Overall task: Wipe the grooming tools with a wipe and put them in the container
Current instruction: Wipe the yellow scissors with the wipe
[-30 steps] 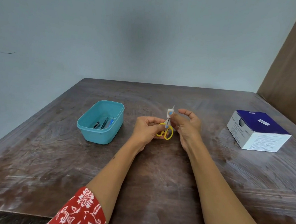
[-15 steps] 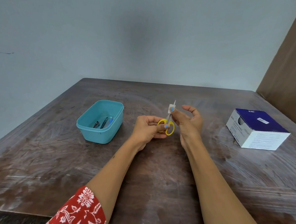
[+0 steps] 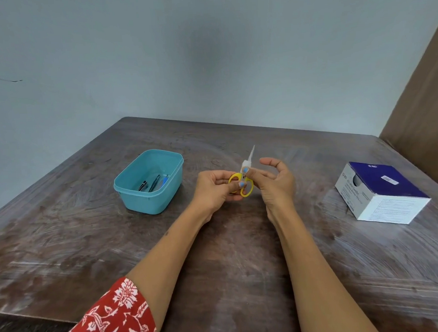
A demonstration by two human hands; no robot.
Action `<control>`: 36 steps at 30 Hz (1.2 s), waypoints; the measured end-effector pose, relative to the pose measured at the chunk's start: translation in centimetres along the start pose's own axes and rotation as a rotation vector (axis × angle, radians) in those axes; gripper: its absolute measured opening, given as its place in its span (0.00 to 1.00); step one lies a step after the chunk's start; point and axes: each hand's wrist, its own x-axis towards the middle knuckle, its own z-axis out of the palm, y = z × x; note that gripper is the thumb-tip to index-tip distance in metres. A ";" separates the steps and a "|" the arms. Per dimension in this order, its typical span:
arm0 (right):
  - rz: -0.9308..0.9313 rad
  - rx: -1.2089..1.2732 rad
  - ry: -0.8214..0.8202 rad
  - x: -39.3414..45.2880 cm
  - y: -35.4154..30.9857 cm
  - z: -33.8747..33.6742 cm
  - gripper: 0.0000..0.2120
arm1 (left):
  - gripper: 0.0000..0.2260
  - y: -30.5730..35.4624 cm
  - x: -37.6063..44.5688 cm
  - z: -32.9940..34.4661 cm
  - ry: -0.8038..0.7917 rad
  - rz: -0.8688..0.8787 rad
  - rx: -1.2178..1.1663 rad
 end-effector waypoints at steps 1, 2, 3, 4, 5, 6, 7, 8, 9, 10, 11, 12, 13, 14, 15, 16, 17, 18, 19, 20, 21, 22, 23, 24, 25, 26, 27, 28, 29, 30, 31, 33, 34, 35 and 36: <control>-0.003 0.018 0.016 0.0 -0.1 0.0 0.18 | 0.09 0.0 -0.1 0.1 -0.008 -0.002 -0.007; -0.010 0.047 0.044 0.1 -0.1 0.0 0.19 | 0.09 0.1 -0.1 0.2 -0.020 -0.006 -0.017; -0.021 0.081 0.077 0.1 -0.3 0.0 0.19 | 0.09 0.1 -0.1 0.3 -0.034 -0.010 -0.024; -0.030 0.110 0.107 0.1 -0.4 0.0 0.20 | 0.08 0.2 -0.2 0.4 -0.047 -0.012 -0.024; -0.038 0.128 0.133 0.1 -0.5 0.1 0.21 | 0.07 0.2 -0.2 0.4 -0.054 -0.011 -0.018; -0.043 0.135 0.149 0.1 -0.5 0.1 0.22 | 0.07 0.2 -0.3 0.5 -0.057 -0.008 -0.010; -0.044 0.128 0.149 0.1 -0.5 0.1 0.21 | 0.07 0.2 -0.3 0.4 -0.052 -0.004 -0.004; -0.042 0.109 0.134 0.0 -0.4 0.2 0.21 | 0.07 0.1 -0.2 0.4 -0.040 0.001 0.000; -0.036 0.080 0.111 -0.1 -0.3 0.2 0.20 | 0.07 0.0 -0.2 0.3 -0.026 0.007 0.001; -0.028 0.052 0.090 -0.2 -0.2 0.2 0.19 | 0.08 -0.1 -0.1 0.2 -0.012 0.012 0.005; -0.021 0.040 0.080 -0.2 -0.2 0.2 0.19 | 0.09 -0.1 0.0 0.1 -0.005 0.013 0.012; -0.015 0.046 0.081 -0.2 -0.2 0.2 0.20 | 0.08 -0.1 0.0 0.1 -0.007 0.012 0.022; -0.012 0.069 0.092 -0.2 -0.3 0.2 0.20 | 0.07 0.0 0.0 0.1 -0.018 0.011 0.028; -0.012 0.101 0.108 -0.2 -0.4 0.2 0.21 | 0.06 0.0 0.0 0.1 -0.034 0.009 0.032; -0.014 0.137 0.130 -0.2 -0.6 0.2 0.22 | 0.05 0.1 -0.1 0.1 -0.052 0.007 0.035; -0.020 0.168 0.154 -0.1 -0.7 0.2 0.22 | 0.05 0.1 -0.1 0.2 -0.069 0.006 0.037; -0.025 0.187 0.172 -0.1 -0.8 0.1 0.22 | 0.05 0.1 -0.2 0.3 -0.084 0.005 0.035; -0.026 0.191 0.180 0.0 -0.8 0.1 0.22 | 0.05 0.0 -0.2 0.4 -0.090 0.005 0.033; -0.023 0.181 0.177 0.1 -0.8 0.1 0.22 | 0.05 0.0 -0.2 0.4 -0.086 0.003 0.035; -0.015 0.163 0.167 0.1 -0.7 0.1 0.21 | 0.05 0.0 -0.2 0.4 -0.073 0.002 0.043; -0.006 0.146 0.152 0.0 -0.5 0.1 0.20 | 0.05 -0.1 -0.2 0.4 -0.055 0.003 0.049; 0.003 0.134 0.134 0.0 -0.4 0.1 0.19 | 0.05 -0.1 -0.2 0.4 -0.039 0.006 0.052; 0.011 0.127 0.117 -0.1 -0.4 0.1 0.19 | 0.05 0.0 -0.2 0.4 -0.029 0.009 0.049; 0.017 0.127 0.108 -0.1 -0.4 0.1 0.19 | 0.05 0.0 -0.2 0.4 -0.027 0.011 0.043; 0.017 0.137 0.109 -0.1 -0.5 0.1 0.19 | 0.05 0.0 -0.2 0.3 -0.034 0.010 0.037; 0.014 0.160 0.119 -0.1 -0.6 0.2 0.20 | 0.05 0.1 -0.3 0.3 -0.050 0.007 0.033; 0.011 0.191 0.139 0.0 -0.7 0.1 0.20 | 0.05 0.1 -0.3 0.3 -0.070 0.002 0.027; 0.006 0.221 0.163 0.0 -0.8 0.1 0.21 | 0.05 0.2 -0.3 0.4 -0.089 -0.001 0.021; 0.003 0.242 0.184 0.0 -0.9 0.1 0.21 | 0.06 0.2 -0.4 0.4 -0.101 -0.001 0.014; -0.002 0.256 0.194 0.0 -1.0 0.1 0.22 | 0.06 0.3 -0.4 0.5 -0.107 0.000 0.008; -0.007 0.266 0.199 0.0 -1.1 0.1 0.23 | 0.06 0.3 -0.5 0.4 -0.110 0.000 0.005; -0.011 0.258 0.198 -0.1 -0.9 0.2 0.23 | 0.06 0.4 -0.5 0.4 -0.113 0.004 0.011; -0.006 0.244 0.190 -0.1 -0.9 0.2 0.22 | 0.06 0.3 -0.5 0.3 -0.105 0.010 0.020; 0.002 0.231 0.178 -0.2 -0.7 0.2 0.21 | 0.07 0.3 -0.5 0.3 -0.091 0.015 0.031; 0.009 0.222 0.163 -0.2 -0.6 0.3 0.21 | 0.07 0.2 -0.4 0.3 -0.071 0.019 0.042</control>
